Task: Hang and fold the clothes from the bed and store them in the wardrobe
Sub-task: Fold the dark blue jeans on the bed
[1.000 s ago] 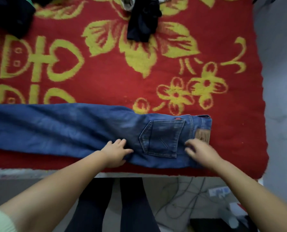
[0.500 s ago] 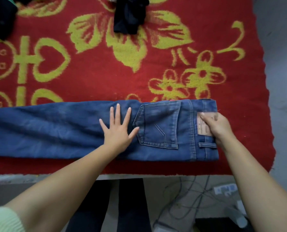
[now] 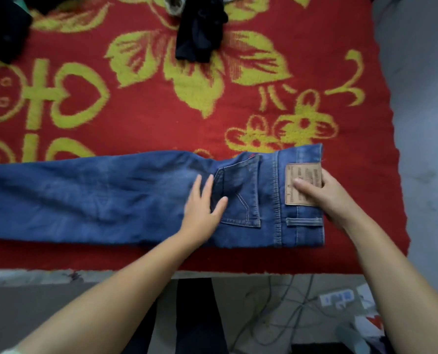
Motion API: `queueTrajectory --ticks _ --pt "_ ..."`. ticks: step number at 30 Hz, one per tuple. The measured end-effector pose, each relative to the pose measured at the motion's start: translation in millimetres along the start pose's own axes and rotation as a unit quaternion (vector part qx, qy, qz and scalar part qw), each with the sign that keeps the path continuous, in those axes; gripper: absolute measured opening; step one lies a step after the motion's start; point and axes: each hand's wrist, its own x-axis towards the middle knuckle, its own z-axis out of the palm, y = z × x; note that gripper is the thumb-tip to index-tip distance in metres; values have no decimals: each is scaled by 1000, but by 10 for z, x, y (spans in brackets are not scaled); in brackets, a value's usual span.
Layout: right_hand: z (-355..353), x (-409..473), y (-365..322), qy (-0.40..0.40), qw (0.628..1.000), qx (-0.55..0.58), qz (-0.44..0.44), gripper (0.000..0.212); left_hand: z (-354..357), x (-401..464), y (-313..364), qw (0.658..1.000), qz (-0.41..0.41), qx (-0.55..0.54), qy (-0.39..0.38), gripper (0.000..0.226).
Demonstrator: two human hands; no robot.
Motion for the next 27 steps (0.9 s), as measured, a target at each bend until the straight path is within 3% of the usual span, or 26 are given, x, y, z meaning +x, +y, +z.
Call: queueTrajectory --ticks 1,3,5,6,8,10,12,14,16,17,20,25,27 --pt "155 -76 -197 -29 999 -13 -35 34 -44 -73 163 988 -18 -153 -15 53" --pt "618 -235 -513 -106 988 -68 -90 41 -301 -171 432 900 -97 -421 -54 39" --pt "1222 -360 -635 -170 970 -118 -130 51 -645 -211 389 824 -102 -547 -109 53" --pt "1523 -396 -635 -190 959 -149 -150 59 -827 -226 269 819 -79 -557 -113 55" --pt "2027 -429 -547 -232 926 -237 -178 72 -1150 -241 6 865 -57 -492 -79 36" --pt "2371 -449 -383 -292 876 -337 -183 71 -1367 -200 -308 922 -85 -379 -4 18" --pt "2540 -501 -263 -302 848 -376 -221 56 -1486 -115 -632 933 -136 -329 48 19" --pt "2560 -465 -163 -181 862 -345 -323 37 -1541 -9 -898 922 -173 -343 46 20" --pt "2489 -312 -79 -34 836 -375 -400 42 -1567 86 -1123 905 -204 -372 31 21" --pt "2445 -217 -54 -10 811 -437 -388 50 -1559 127 -1209 904 -216 -368 33 22" --pt "2487 101 62 -50 740 -613 -270 64 -1515 197 -1406 922 -219 -305 97 29" --pt "2866 484 238 -38 711 -664 -227 62 -1544 207 -1553 946 -192 -96 243 45" --pt "2969 588 349 -35 685 -701 -197 62 -1563 197 -1584 946 -125 52 296 64"
